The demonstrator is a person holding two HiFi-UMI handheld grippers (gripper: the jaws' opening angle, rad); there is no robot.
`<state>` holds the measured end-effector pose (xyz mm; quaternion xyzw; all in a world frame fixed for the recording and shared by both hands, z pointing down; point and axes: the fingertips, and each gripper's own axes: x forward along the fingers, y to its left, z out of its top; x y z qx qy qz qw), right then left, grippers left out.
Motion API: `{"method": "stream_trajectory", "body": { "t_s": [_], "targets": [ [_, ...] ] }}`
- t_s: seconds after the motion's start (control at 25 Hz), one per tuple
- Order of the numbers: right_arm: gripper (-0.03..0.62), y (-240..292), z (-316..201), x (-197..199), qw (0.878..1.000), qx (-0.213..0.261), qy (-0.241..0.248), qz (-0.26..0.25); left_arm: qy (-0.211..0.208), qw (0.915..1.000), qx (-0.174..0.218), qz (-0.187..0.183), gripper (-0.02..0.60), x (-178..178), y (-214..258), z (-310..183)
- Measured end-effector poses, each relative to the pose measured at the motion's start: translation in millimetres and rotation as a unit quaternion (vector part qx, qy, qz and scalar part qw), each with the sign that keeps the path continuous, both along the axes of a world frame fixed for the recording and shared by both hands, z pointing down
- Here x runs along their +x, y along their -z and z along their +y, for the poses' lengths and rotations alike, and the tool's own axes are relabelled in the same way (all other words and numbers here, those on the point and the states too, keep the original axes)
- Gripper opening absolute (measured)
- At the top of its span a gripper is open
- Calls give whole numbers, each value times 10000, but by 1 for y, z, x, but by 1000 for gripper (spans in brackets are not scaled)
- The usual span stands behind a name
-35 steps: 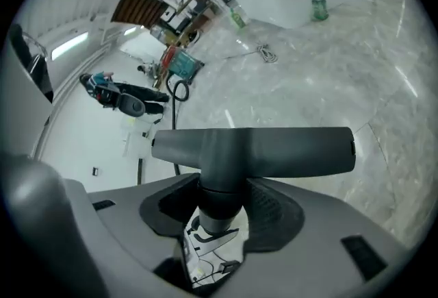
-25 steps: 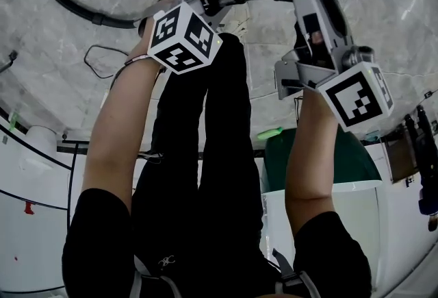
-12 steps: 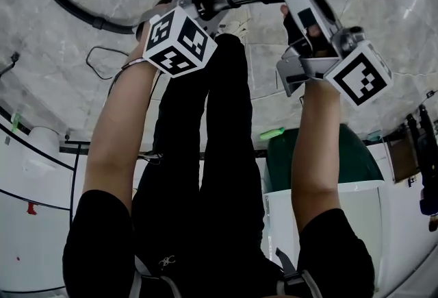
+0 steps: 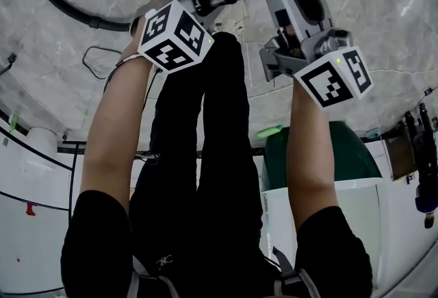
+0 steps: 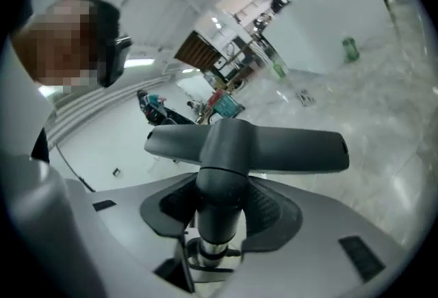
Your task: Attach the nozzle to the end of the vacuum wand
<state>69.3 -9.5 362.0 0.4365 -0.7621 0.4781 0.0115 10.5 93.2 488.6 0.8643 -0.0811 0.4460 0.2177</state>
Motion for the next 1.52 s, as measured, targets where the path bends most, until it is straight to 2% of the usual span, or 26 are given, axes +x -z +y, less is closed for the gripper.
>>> {"method": "stream_trajectory", "body": {
  "t_s": [0.12, 0.16, 0.32, 0.36, 0.44, 0.52, 0.6, 0.64, 0.68, 0.72, 0.76, 0.84, 0.88, 0.92, 0.96, 1.04, 1.08, 1.16, 1.2, 1.28, 1.32, 1.36, 1.52],
  "targets": [
    [195, -18, 6, -2, 9906, -1167, 190, -682, -70, 9999, -125, -19, 147, 0, -4, 9],
    [195, -19, 7, -3, 9891, -1238, 294, -737, -85, 9999, -139, 11, 147, -1, -4, 10],
    [193, -7, 8, -8, 9915, -176, 875, -949, -181, 9997, -115, 127, 147, 1, -2, 9],
    [192, -7, 8, -8, 9908, -56, 944, -967, -168, 9997, -123, 107, 147, 1, -3, 9],
    [192, -13, 7, -8, 9943, -217, 757, -713, -20, 10000, -68, -53, 147, 1, -7, 7],
    [192, -25, 7, -6, 9950, -979, 182, -38, 173, 9995, 73, -270, 147, 0, -11, 5],
    [191, -39, 10, 1, 9752, -2047, -463, 708, 240, 9989, 199, -351, 146, 1, -15, 4],
    [190, -43, 10, 3, 9641, -2391, -681, 933, 252, 9988, 242, -339, 144, 1, -15, 3],
    [188, -42, 9, 2, 9602, -2480, -773, 1025, 272, 9988, 257, -307, 144, 0, -13, 2],
    [187, -37, 5, -2, 9650, -2311, -723, 1009, 296, 9989, 246, -263, 144, -2, -10, 1],
    [187, -29, 0, -8, 9755, -1933, -541, 898, 313, 9990, 224, -209, 144, -4, -6, -1],
    [184, -12, -12, -23, 9960, -848, 24, 288, 296, 9994, 167, -54, 144, -8, 2, -9],
    [182, -6, -14, -29, 9988, -328, 327, -179, 258, 9996, 111, 32, 144, -8, 5, -12],
    [181, -2, -14, -34, 9962, 44, 624, -603, 210, 9997, 31, 98, 144, -8, 7, -12],
    [181, -3, -12, -37, 9919, 229, 885, -878, 166, 9998, -58, 131, 144, -8, 6, -9],
    [178, -12, -7, -37, 9896, 183, 1103, -904, 146, 9997, -162, 74, 144, -6, -1, -3],
    [176, -18, -7, -34, 9923, 13, 984, -747, 172, 9997, -156, -4, 144, -5, -6, -2],
    [176, -33, -5, -25, 9970, -591, 446, -232, 199, 9996, -99, -159, 144, -3, -12, -2],
    [176, -41, -1, -20, 9947, -1013, 136, 96, 170, 9996, -79, -210, 144, -1, -14, 1],
    [176, -53, 10, -10, 9801, -1818, -381, 695, 58, 9996, -67, -263, 144, 3, -16, 9],
    [176, -55, 14, -8, 9742, -2015, -553, 856, 9, 9996, -64, -261, 144, 4, -16, 13],
    [176, -55, 15, -7, 9730, -2022, -664, 898, -20, 9997, -63, -238, 144, 4, -15, 15],
    [176, -59, 16, -13, 9869, -1408, -625, 474, -92, 9998, -150, -31, 143, 7, -20, 16]
  ]
}}
